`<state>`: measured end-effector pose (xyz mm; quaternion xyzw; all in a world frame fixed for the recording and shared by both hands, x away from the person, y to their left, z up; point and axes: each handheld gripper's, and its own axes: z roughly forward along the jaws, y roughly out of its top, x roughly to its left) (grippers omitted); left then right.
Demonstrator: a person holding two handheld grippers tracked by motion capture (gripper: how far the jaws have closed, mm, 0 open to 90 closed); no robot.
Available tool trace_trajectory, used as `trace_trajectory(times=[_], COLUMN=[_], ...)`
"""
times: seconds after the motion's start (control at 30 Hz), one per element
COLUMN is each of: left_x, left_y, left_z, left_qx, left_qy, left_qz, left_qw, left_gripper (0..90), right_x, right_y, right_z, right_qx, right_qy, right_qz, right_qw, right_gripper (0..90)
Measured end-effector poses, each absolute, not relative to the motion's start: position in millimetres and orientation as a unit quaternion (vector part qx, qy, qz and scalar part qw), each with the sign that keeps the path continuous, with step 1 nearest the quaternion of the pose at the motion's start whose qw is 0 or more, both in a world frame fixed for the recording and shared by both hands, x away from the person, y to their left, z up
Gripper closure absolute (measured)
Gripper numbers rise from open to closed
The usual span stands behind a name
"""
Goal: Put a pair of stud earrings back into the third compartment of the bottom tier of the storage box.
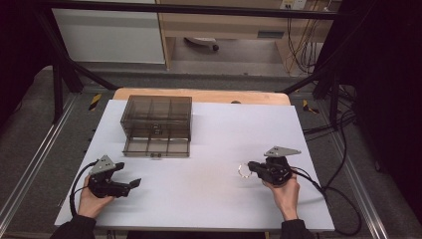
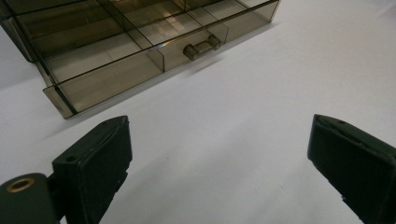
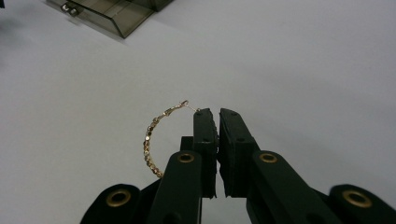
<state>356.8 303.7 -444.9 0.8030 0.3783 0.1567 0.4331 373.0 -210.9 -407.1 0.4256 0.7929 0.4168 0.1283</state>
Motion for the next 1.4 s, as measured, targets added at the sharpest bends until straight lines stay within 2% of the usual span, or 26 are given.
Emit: trace_trajectory(times=[0.67, 1.4], left_x=[357, 358], left_y=[303, 304], left_z=[-445, -445], left_qx=[0.803, 0.804], left_qy=[0.379, 0.378], left_qz=[0.155, 0.154], left_qw=[0.433, 0.433], left_gripper=[6.3, 6.3], right_x=[394, 418], right_y=[-144, -82], right_z=[-403, -397], right_qx=[0.407, 0.395], right_qy=[0.799, 0.798], right_qz=[0.429, 0.439], right_qw=[0.111, 0.120], right_gripper=[86.5, 86.4])
